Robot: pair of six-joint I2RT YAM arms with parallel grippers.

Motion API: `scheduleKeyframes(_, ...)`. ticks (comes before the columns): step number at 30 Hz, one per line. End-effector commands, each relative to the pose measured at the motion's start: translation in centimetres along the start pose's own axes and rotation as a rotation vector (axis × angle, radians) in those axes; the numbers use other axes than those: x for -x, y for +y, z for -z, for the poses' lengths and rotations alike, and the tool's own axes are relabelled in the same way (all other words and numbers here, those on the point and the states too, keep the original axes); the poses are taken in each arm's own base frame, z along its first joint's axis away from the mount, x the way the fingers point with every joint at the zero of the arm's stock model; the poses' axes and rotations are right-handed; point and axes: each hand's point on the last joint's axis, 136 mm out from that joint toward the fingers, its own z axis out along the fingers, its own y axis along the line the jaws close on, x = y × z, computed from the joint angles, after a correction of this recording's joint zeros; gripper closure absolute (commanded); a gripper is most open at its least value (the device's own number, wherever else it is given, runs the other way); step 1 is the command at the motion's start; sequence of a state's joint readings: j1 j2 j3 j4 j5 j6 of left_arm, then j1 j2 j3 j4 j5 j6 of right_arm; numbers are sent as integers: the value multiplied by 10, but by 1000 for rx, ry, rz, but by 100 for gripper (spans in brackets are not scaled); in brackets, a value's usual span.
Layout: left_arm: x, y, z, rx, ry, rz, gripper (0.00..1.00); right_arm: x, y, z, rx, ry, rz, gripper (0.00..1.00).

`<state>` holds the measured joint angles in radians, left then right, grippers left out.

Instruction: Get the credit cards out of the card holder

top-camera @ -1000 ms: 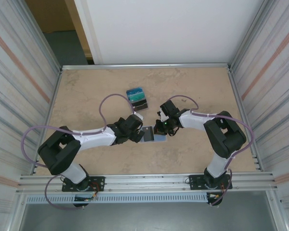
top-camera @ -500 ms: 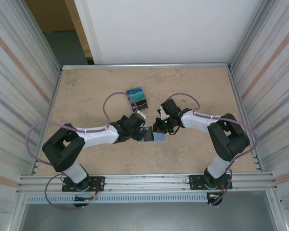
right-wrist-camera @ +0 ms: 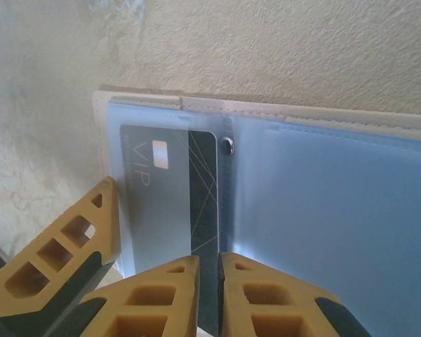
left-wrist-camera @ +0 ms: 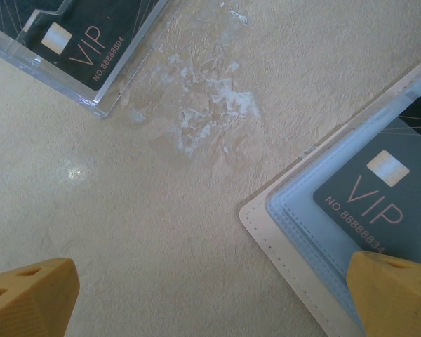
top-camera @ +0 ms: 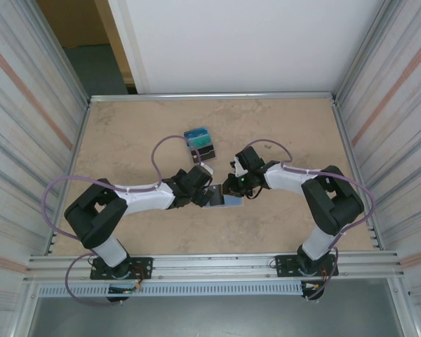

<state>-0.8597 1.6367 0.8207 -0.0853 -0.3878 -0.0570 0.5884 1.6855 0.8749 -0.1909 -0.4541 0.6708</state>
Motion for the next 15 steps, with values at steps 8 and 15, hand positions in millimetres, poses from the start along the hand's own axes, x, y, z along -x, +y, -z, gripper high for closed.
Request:
scheduleKeyframes(8, -16, 1, -1, 18, 51, -4, 2, -3, -2, -7, 29, 23, -38, 83)
scheduleKeyframes(15, -17, 0, -3, 17, 57, -6, 1, -7, -10, -9, -2, 26, -49, 82)
